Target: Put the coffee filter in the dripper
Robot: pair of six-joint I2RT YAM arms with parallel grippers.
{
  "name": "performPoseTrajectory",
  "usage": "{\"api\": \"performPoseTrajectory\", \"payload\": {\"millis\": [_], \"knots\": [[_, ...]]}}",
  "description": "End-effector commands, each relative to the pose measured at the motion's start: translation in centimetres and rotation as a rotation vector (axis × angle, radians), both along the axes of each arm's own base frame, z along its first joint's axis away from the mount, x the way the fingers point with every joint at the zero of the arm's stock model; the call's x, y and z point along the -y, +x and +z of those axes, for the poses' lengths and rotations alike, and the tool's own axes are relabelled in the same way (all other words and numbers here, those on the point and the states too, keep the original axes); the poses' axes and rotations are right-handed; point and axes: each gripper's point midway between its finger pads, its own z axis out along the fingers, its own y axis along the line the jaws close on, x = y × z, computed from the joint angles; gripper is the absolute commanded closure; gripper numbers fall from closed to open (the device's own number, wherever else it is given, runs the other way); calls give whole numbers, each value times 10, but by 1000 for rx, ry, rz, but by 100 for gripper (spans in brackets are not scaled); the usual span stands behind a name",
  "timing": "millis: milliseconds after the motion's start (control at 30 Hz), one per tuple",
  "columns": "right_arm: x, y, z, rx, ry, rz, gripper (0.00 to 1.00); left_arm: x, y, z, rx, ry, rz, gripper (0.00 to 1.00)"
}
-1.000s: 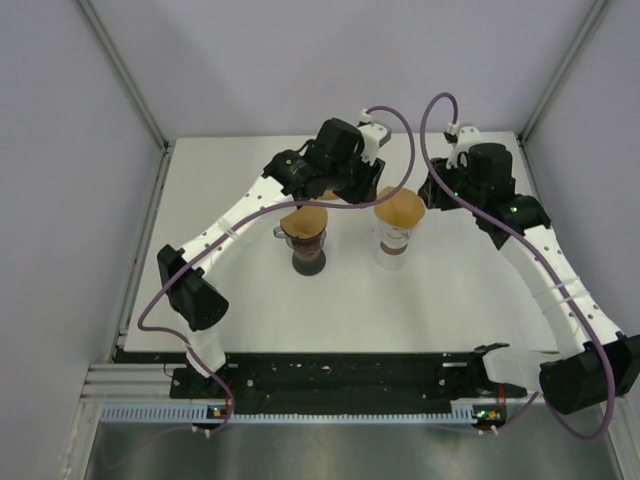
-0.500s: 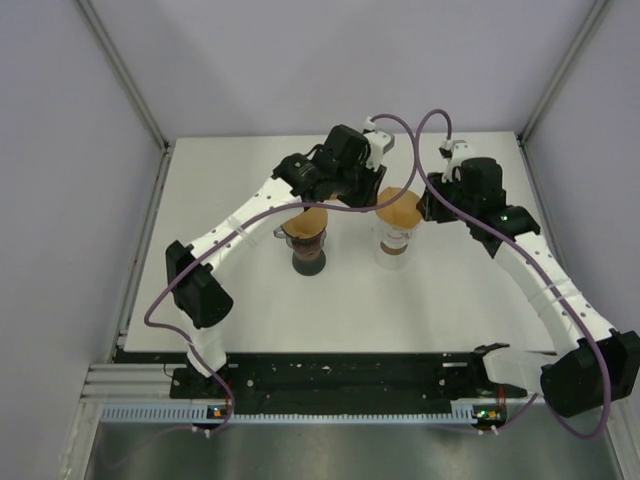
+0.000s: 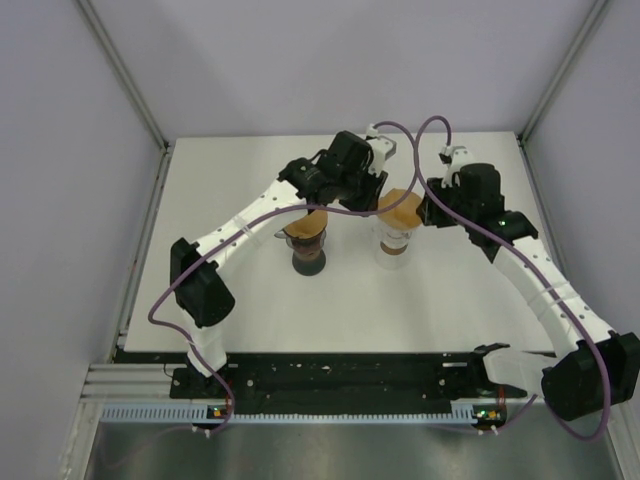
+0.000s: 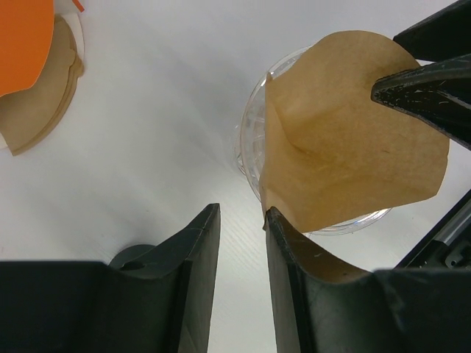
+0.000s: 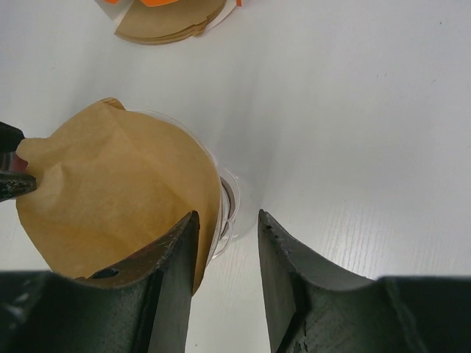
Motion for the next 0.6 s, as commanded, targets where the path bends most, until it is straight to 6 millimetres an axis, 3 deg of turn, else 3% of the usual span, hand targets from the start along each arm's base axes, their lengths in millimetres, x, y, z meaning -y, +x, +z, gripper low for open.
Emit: {"api": "performPoseTrajectory", "payload": {"millis": [0, 333, 567], "knots": [[-1, 6, 7, 45, 21, -6, 62, 10, 2, -5, 2, -26, -8, 63], [-4, 5, 5, 38, 30, 13, 60, 8, -1, 6, 17, -41, -17, 63], [-5, 5, 42, 117, 35, 38, 57, 12, -8, 35, 33, -89, -54, 56]]}}
